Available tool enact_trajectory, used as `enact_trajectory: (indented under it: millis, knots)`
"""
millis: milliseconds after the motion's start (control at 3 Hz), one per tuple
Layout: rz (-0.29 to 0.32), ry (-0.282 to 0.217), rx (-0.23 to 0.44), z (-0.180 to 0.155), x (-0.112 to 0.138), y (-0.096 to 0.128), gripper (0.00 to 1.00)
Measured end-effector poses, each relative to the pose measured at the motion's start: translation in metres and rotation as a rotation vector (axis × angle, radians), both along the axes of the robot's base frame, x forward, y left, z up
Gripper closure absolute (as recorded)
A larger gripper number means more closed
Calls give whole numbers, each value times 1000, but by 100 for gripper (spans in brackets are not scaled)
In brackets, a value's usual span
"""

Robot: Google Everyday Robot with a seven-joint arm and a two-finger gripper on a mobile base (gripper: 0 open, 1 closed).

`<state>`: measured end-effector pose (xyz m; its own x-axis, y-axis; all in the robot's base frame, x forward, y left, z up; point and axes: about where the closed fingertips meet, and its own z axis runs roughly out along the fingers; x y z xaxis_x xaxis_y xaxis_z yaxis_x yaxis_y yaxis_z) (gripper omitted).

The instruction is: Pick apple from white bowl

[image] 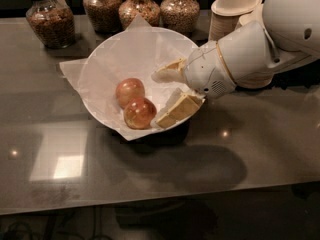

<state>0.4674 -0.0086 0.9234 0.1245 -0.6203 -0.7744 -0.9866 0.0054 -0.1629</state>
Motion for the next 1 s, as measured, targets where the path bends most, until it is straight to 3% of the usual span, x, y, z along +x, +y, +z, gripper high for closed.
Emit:
enact_trajectory:
  millis: [1000]
  knots:
    - [22,-3,17,-10,25,17,40]
